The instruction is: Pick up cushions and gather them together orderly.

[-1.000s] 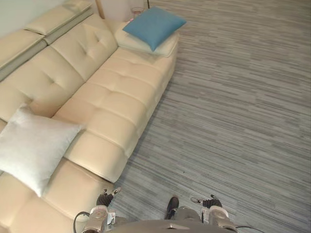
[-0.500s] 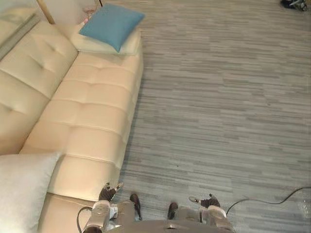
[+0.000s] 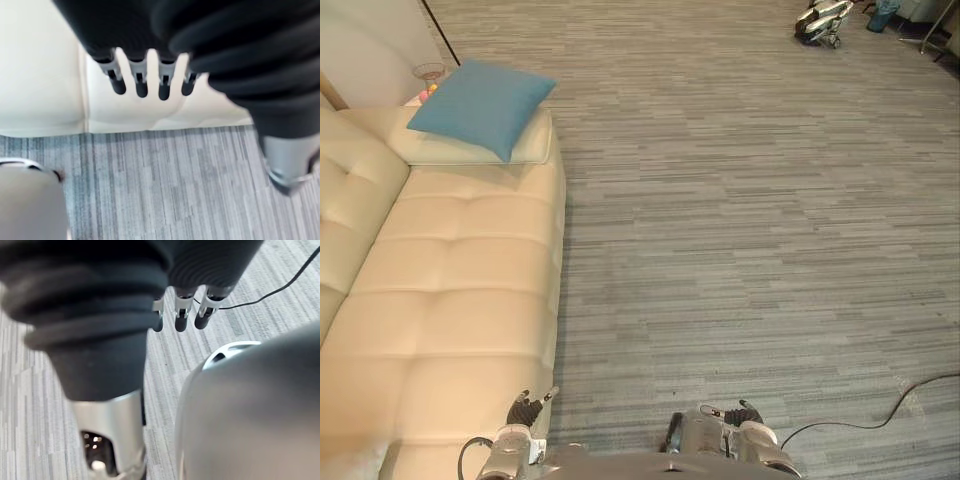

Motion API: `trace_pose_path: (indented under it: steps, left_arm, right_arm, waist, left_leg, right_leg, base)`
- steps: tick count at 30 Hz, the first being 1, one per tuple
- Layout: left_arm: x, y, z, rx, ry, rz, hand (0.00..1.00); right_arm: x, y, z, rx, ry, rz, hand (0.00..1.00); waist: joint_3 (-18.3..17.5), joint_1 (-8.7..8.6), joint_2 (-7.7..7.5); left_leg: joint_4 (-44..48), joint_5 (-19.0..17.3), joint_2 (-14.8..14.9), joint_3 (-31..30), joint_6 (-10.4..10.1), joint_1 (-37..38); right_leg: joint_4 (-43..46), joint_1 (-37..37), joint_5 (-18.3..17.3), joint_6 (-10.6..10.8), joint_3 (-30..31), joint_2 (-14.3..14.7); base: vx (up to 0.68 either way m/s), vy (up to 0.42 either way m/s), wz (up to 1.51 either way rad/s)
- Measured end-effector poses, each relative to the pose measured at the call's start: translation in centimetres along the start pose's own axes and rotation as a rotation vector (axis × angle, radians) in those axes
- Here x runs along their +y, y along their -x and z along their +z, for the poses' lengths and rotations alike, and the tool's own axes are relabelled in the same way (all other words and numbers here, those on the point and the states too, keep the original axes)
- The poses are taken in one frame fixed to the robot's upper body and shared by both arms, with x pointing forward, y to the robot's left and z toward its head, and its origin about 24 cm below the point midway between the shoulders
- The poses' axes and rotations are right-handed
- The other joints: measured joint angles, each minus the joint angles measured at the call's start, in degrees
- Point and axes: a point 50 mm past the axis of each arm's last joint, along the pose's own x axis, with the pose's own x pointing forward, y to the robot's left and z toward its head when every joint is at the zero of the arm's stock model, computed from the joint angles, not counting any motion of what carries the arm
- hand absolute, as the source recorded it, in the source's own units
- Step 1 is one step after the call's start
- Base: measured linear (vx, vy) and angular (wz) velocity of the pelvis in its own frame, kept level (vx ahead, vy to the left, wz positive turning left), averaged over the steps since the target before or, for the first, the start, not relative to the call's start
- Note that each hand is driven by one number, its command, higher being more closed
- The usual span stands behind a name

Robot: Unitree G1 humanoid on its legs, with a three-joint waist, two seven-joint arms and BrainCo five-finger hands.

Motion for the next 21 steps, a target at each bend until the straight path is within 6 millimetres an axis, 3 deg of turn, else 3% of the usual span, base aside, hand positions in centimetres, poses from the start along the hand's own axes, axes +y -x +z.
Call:
trace_pose_path:
  steps: [2, 3, 4, 5, 6, 8, 9, 10, 11, 12, 13, 14, 17, 19, 21]
  left_arm:
    - [-0.3, 0.0, 0.2, -0.007, -0.028, -0.012, 0.00]
    - [-0.3, 0.0, 0.2, -0.009, -0.032, -0.012, 0.00]
    - [-0.2, 0.0, 0.1, -0.009, -0.043, -0.009, 0.00]
    - [-0.6, 0.0, 0.1, -0.003, -0.039, -0.017, 0.00]
    - [-1.3, -0.1, 0.6, -0.011, -0.038, -0.036, 0.00]
    - [-1.5, -0.1, 0.9, -0.016, -0.039, -0.039, 0.00]
    - [-1.5, -0.1, 0.8, -0.014, -0.042, -0.039, 0.00]
    - [-1.6, -0.1, 0.8, -0.014, -0.044, -0.041, 0.00]
    - [-1.7, -0.1, 0.8, -0.014, -0.023, -0.038, 0.00]
    - [-1.7, -0.1, 0.8, -0.012, -0.011, -0.036, 0.00]
    - [-1.9, 0.1, 0.6, -0.007, 0.007, -0.041, 0.00]
    - [-1.7, 0.0, 1.1, -0.025, 0.027, -0.033, 0.00]
    - [-1.6, 0.0, 1.9, -0.058, 0.049, -0.026, 0.00]
    - [-1.5, 0.0, 2.3, -0.075, 0.055, -0.024, 0.00]
    - [-1.6, 0.0, 2.7, -0.093, 0.065, -0.026, 0.00]
  right_arm:
    - [0.3, -0.1, 1.2, -0.036, -0.005, 0.008, 0.00]
    - [0.4, -0.1, 1.4, -0.044, 0.000, 0.013, 0.00]
    - [0.3, -0.1, 1.1, -0.039, 0.000, 0.014, 0.00]
    - [0.2, -0.1, 1.2, -0.040, -0.001, 0.012, 0.00]
    - [0.0, -0.3, 2.1, -0.064, 0.003, 0.006, 0.00]
    - [-0.2, -0.4, 2.5, -0.071, -0.014, 0.000, 0.00]
    - [-0.3, -0.4, 2.4, -0.070, -0.013, -0.002, 0.00]
    - [-0.4, -0.4, 2.3, -0.065, -0.014, -0.006, 0.00]
    - [-0.5, -0.3, 1.9, -0.058, -0.013, -0.006, 0.00]
    - [-0.4, -0.3, 1.6, -0.053, -0.009, -0.005, 0.00]
    - [-0.4, -0.2, 1.2, -0.042, -0.002, -0.003, 0.00]
    - [-0.1, 0.0, 0.7, -0.030, -0.004, 0.004, 0.00]
    - [0.0, 0.1, 0.2, -0.016, -0.001, 0.006, 0.00]
    - [-0.2, 0.1, -0.1, -0.008, 0.002, 0.001, 0.00]
    - [-0.2, 0.1, -0.1, -0.006, -0.006, -0.002, 0.00]
  waist:
    - [0.6, -1.09, 0.38]
    - [1.1, -1.40, -0.10]
    - [1.5, -1.80, -1.25]
    - [2.1, -1.76, -0.60]
    - [2.7, -1.43, 1.05]
    - [3.1, -1.96, 1.55]
    - [2.9, -2.04, 1.86]
    - [2.9, -2.03, 2.48]
    - [3.0, -2.11, 2.99]
    - [3.0, -1.98, 3.01]
    - [3.1, -1.39, 3.37]
    - [3.2, -0.98, 3.31]
    - [3.8, 0.09, 2.47]
    - [3.7, 0.82, 2.85]
    - [3.9, 1.42, 2.54]
  left_leg:
    - [-2.4, 0.2, 1.1, -0.8, -0.3, 2.3]
    - [-3.5, 0.4, 1.1, -1.3, -0.7, 4.0]
    - [-4.3, 0.6, 0.7, -2.7, -2.1, 6.2]
    - [-4.5, 0.4, 1.4, -4.0, -3.0, 7.2]
    - [-3.9, 2.1, 2.6, -6.0, -3.8, 6.6]
    - [-2.2, 5.2, 3.3, -9.6, -5.0, 7.7]
    - [-0.6, 5.3, 4.0, -10.5, -5.3, 7.5]
    - [5.1, 5.7, 5.5, -11.8, -5.9, 6.6]
    - [18.9, 9.6, 7.7, -14.3, -7.9, 1.2]
    - [24.7, 12.4, 8.2, -15.1, -8.0, -1.2]
    - [38.7, 14.8, 10.1, -14.9, -8.8, -8.1]
    - [46.3, 12.2, 11.3, -12.9, -8.2, -13.1]
    - [49.1, 7.2, 11.4, -7.0, -6.1, -21.7]
    - [43.7, 4.8, 10.5, -4.9, -5.1, -25.8]
    - [23.2, 4.8, 6.5, -2.0, -5.6, -27.9]
  right_leg:
    - [-12.0, -3.8, 6.3, 0.4, 0.6, 2.1]
    - [-20.9, -3.9, 11.9, 0.8, 2.3, 2.9]
    - [-27.9, -2.2, 22.5, 0.8, 3.7, 3.2]
    - [-28.1, -1.0, 26.9, -2.3, 3.8, 4.0]
    - [-24.4, -1.8, 23.2, -1.9, 3.7, 4.8]
    - [-16.0, -3.4, 16.4, -2.9, 3.4, 4.4]
    - [-14.9, -3.0, 14.8, -3.1, 2.9, 4.5]
    - [-13.7, -1.1, 12.1, -3.4, 1.6, 5.3]
    - [-14.1, 2.6, 9.3, -3.5, 0.0, 6.3]
    - [-14.7, 3.9, 8.7, -3.7, -0.1, 6.6]
    - [-16.6, 7.7, 7.5, -3.9, -0.7, 7.8]
    - [-18.4, 10.8, 6.6, -4.5, -1.3, 8.1]
    - [-24.4, 19.2, 5.7, -3.9, -1.3, 8.2]
    - [-27.6, 23.8, 5.4, -3.0, -1.3, 8.0]
    - [-30.1, 27.8, 4.9, -0.4, -1.3, 5.7]
  base:
    - [0.46, -0.157, 0.24]
    - [0.51, -0.197, 0.44]
    - [0.54, -0.223, 0.42]
    - [0.50, -0.224, 0.23]
    - [0.48, -0.235, 0.06]
    - [0.42, -0.233, 0.03]
    - [0.49, -0.235, 0.13]
    - [0.55, -0.230, 0.31]
    - [0.44, -0.182, 0.33]
    - [0.50, -0.160, 0.31]
    - [0.42, -0.082, 0.17]
    - [0.50, -0.090, 0.15]
    - [0.36, -0.012, 0.10]
    - [0.45, 0.076, 0.03]
    - [0.52, 0.185, -0.02]
